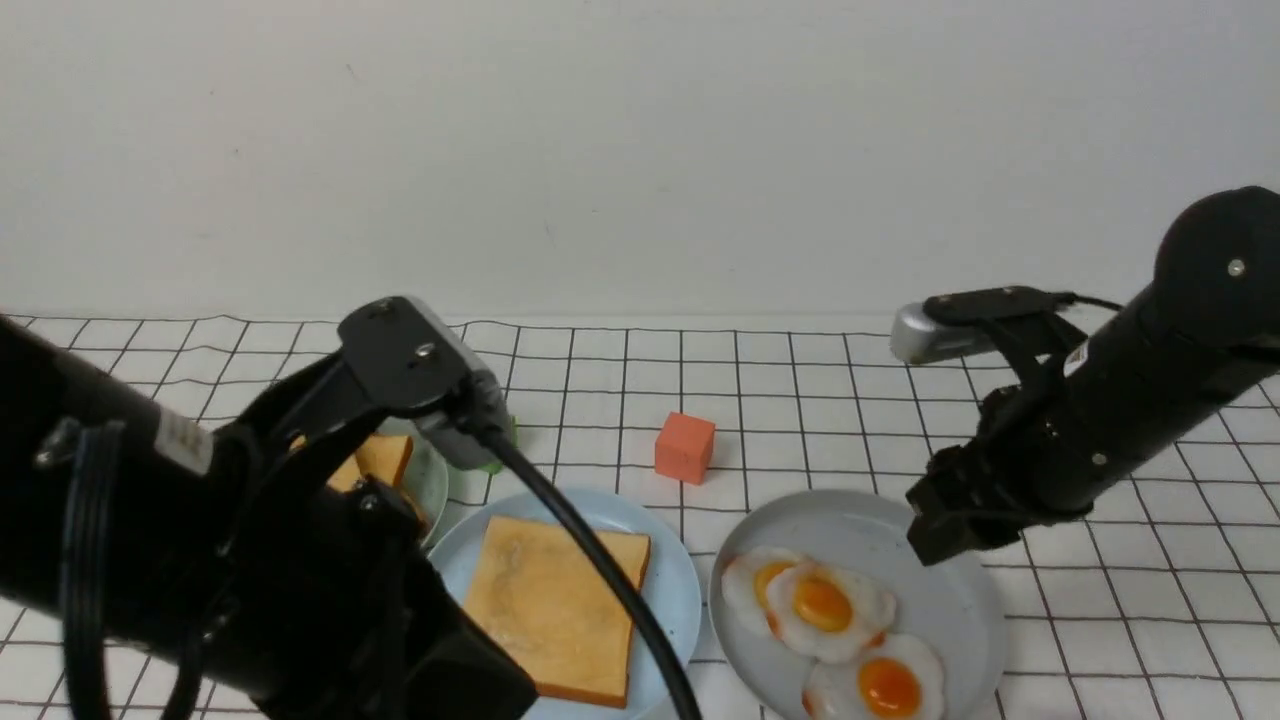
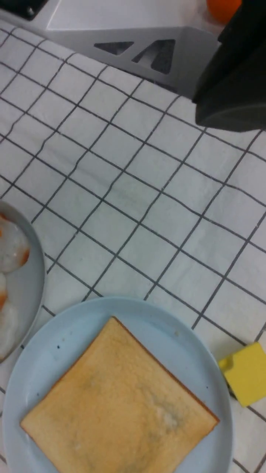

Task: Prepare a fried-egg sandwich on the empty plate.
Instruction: Use the right arm to grab a fried egg

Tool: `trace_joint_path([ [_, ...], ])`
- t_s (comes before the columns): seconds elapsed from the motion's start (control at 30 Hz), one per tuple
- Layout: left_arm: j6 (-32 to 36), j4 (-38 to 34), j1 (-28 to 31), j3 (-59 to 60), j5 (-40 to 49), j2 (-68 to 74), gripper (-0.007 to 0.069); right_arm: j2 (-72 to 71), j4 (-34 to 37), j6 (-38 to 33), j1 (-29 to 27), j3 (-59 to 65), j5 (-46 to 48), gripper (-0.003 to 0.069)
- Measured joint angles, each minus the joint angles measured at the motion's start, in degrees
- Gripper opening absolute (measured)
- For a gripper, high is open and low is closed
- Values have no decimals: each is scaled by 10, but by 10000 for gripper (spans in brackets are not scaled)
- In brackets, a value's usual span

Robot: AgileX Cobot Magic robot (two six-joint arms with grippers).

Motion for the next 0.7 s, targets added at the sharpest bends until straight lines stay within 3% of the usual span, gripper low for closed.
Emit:
trace_joint_path([
  [0.07, -5, -18, -1, 0, 11, -19, -13, 15, 3, -130, 13, -15, -11, 326],
  [0.23, -49, -15, -2, 0, 28, -36, -13, 58, 10, -303, 46, -33, -49, 302],
  [0.43, -119, 40, -2, 1, 39, -49, -13, 94, 44, -379, 48, -44, -53, 287],
  [0.6, -151, 70, -2, 1, 44, -73, -13, 137, 112, -426, 1, -129, 56, 287],
  [0.7, -162, 74, -2, 4, 46, -77, -13, 156, 110, -453, -15, -176, 102, 287],
])
